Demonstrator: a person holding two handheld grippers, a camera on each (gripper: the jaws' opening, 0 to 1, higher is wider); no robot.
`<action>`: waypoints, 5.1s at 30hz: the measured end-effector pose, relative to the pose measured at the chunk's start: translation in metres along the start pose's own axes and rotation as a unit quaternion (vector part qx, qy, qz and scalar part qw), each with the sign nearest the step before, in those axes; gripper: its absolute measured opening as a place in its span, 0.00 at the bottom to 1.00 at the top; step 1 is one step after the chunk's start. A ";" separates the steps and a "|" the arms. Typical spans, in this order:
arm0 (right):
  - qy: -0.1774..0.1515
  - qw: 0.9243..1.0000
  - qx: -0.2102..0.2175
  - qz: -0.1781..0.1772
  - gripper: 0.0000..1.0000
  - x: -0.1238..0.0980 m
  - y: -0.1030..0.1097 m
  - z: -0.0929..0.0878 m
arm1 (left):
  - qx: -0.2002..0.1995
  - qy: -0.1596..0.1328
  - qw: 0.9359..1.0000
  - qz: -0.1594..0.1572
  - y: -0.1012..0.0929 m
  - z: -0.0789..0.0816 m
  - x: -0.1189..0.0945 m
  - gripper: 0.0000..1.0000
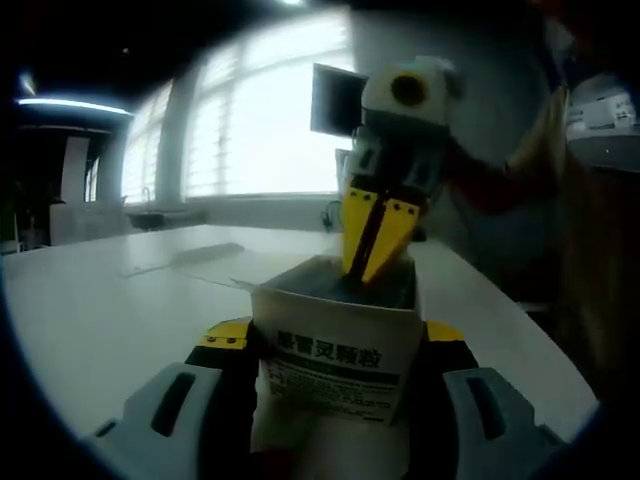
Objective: Take out ganmaoling bag from box put it on table
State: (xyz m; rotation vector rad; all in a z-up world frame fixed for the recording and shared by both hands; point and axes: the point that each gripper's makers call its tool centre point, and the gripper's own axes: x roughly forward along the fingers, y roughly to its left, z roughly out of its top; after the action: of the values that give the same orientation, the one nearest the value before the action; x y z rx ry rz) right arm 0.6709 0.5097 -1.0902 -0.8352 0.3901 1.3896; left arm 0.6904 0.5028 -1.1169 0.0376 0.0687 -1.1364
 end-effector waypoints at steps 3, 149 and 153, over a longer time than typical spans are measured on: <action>0.010 1.000 0.002 0.001 0.00 0.002 -0.001 -0.003 | 0.001 0.000 1.000 0.001 -0.001 0.001 0.001 0.50; -0.254 0.868 0.393 -0.166 0.00 -0.098 -0.065 -0.018 | 0.012 0.003 1.000 -0.001 -0.001 -0.001 0.004 0.51; -0.281 0.837 0.440 -0.167 0.00 -0.102 -0.069 -0.030 | 0.013 0.004 1.000 -0.001 -0.001 -0.001 0.004 0.51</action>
State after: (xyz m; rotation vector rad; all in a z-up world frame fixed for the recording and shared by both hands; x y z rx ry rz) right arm 0.7259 0.4191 -1.0200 0.2708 0.3463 0.9017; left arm 0.6910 0.4985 -1.1185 0.0661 0.0606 -1.1386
